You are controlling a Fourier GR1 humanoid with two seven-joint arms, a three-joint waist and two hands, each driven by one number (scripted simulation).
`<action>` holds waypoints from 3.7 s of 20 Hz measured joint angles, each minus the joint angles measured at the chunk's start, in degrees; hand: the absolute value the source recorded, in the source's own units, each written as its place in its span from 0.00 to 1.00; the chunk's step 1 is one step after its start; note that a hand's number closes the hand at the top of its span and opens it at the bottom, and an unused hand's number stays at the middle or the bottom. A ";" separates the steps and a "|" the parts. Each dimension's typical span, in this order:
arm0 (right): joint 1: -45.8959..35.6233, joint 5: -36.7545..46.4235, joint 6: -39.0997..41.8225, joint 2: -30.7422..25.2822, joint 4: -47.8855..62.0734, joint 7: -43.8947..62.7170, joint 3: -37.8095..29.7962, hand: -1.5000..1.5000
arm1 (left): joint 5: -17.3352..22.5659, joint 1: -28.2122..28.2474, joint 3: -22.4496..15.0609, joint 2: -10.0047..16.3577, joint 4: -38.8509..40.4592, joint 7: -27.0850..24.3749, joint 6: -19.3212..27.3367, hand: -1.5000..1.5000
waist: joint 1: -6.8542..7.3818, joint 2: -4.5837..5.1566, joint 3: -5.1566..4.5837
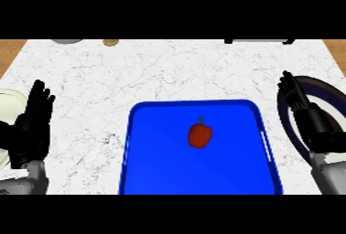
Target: Pick the bell pepper from the tray and place it in the plate
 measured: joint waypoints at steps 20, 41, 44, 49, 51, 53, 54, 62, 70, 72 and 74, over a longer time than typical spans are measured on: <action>3.14 18.01 -21.27 14.31 -6.95 4.01 14.25 0.00 | -2.24 3.57 -8.42 -3.97 8.46 1.61 -5.47 0.50 | -1.23 0.11 0.06; -15.92 35.04 10.67 5.05 -10.70 50.87 24.77 0.00 | -2.68 1.83 -7.55 -4.39 9.74 2.52 -7.14 0.50 | -0.36 0.00 -0.04; -18.70 33.40 16.05 7.12 -8.51 54.07 23.09 0.00 | -2.37 1.37 -6.85 -4.47 10.32 2.11 -7.97 0.50 | -0.34 0.06 0.00; -18.61 35.81 20.75 11.19 -5.62 55.36 20.94 0.00 | -3.79 1.60 -6.77 -5.72 10.33 2.18 -8.00 0.50 | -0.45 0.07 0.04; -18.58 36.73 22.63 12.05 -4.45 54.72 19.31 0.00 | -3.90 1.39 -5.87 -5.48 10.10 2.71 -8.40 0.50 | -0.47 0.07 0.05; -18.07 38.39 23.65 13.25 -3.02 53.28 18.56 0.00 | -4.30 0.97 -5.60 -6.10 10.43 2.67 -8.43 0.50 | -0.49 0.08 0.05; -17.96 38.90 24.50 13.61 -2.64 52.82 17.99 0.00 | -4.77 1.64 -6.09 -6.54 9.63 2.89 -8.35 0.50 | -0.48 0.08 0.06; -16.89 44.84 27.28 19.66 0.75 50.66 15.33 0.00 | -6.04 1.89 -4.44 -7.53 10.80 1.21 -9.43 0.50 | -0.52 0.06 0.08; -14.56 49.90 27.86 21.53 4.00 45.58 12.49 0.00 | -6.51 1.22 -3.17 -7.96 10.53 2.36 -11.03 0.50 | -0.54 0.07 0.07; -14.68 51.02 28.08 22.37 5.06 44.88 11.52 1.00 | -7.60 0.70 -3.35 -8.82 11.67 1.62 -10.41 0.50 | -0.56 0.07 0.06; -13.72 52.54 27.89 22.79 4.30 44.50 12.15 1.00 | -7.20 2.10 -3.00 -8.51 10.55 1.51 -11.23 0.50 | -0.58 -0.03 0.04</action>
